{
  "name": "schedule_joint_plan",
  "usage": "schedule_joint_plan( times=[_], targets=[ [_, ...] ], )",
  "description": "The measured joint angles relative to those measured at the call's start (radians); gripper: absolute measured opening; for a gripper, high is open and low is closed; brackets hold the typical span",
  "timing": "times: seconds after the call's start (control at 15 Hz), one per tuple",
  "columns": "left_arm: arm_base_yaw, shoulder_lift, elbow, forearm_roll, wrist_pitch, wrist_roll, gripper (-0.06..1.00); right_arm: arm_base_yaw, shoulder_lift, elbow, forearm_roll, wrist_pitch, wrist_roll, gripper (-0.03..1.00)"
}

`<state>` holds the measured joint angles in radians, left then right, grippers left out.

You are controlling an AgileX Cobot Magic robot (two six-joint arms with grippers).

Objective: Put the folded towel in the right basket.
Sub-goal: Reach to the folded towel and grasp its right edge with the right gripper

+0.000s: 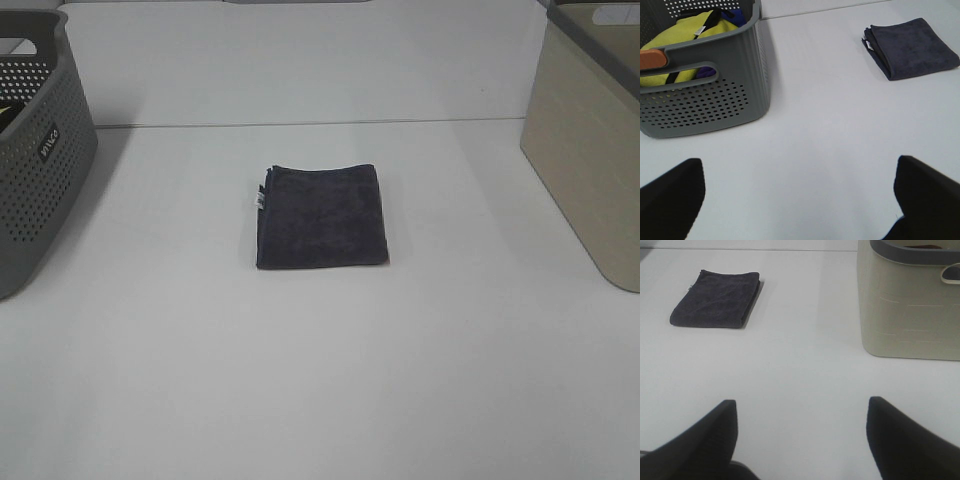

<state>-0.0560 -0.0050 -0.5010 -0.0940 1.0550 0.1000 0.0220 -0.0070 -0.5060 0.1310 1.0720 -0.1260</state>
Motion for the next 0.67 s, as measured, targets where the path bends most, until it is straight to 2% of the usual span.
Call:
schedule_joint_plan(
  times=[0.67],
  targets=[
    [0.0,0.0,0.0,0.0,0.0,0.0,0.98,0.0,0.0,0.0,0.0,0.0,0.0,0.69]
  ],
)
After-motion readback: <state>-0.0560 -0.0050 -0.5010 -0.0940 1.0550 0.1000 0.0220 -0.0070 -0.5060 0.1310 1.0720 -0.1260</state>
